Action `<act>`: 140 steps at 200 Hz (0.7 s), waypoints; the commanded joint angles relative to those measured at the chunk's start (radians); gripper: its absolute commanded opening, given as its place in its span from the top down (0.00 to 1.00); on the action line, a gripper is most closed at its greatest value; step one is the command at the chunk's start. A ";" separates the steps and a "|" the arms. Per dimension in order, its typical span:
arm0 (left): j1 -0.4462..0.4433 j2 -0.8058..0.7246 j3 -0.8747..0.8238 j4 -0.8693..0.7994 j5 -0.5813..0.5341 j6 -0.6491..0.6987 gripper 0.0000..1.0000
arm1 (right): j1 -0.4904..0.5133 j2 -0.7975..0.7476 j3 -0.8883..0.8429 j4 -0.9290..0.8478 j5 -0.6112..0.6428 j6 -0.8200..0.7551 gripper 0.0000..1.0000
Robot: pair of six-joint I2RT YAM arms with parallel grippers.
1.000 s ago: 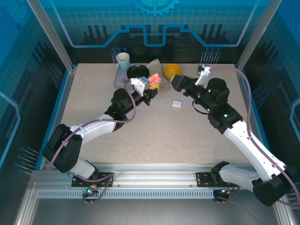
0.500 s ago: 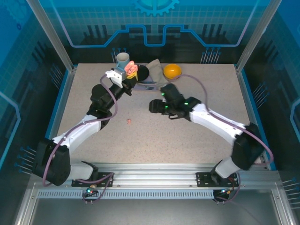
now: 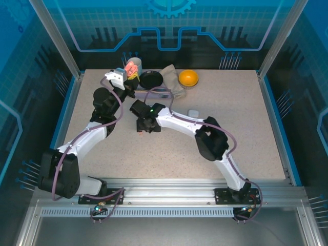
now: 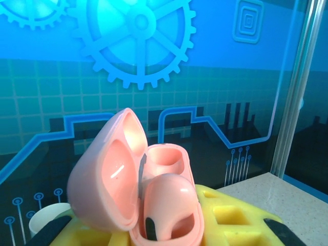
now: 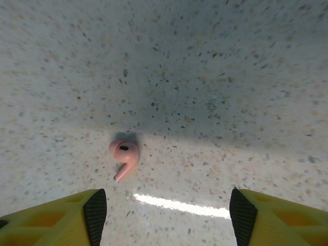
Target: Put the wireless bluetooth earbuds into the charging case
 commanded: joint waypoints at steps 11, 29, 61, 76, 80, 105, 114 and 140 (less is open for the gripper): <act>0.021 0.005 0.038 0.055 0.000 -0.030 1.00 | 0.034 0.126 0.166 -0.134 0.036 0.027 0.33; 0.028 0.009 0.031 0.069 -0.001 -0.039 1.00 | 0.044 0.174 0.214 -0.159 0.047 0.041 0.33; 0.037 0.016 0.024 0.078 0.003 -0.055 1.00 | 0.051 0.223 0.259 -0.160 0.062 0.057 0.36; 0.039 0.016 0.022 0.079 0.004 -0.056 1.00 | 0.052 0.244 0.282 -0.166 0.065 0.058 0.38; 0.040 0.016 0.021 0.081 0.004 -0.056 1.00 | 0.052 0.250 0.289 -0.168 0.064 0.059 0.38; 0.043 0.014 0.017 0.083 0.009 -0.059 1.00 | 0.052 0.281 0.328 -0.181 0.068 0.069 0.40; 0.045 0.014 0.015 0.083 0.010 -0.060 1.00 | 0.052 0.289 0.340 -0.183 0.070 0.073 0.40; 0.048 0.013 0.007 0.086 0.016 -0.066 1.00 | 0.052 0.325 0.386 -0.197 0.077 0.095 0.43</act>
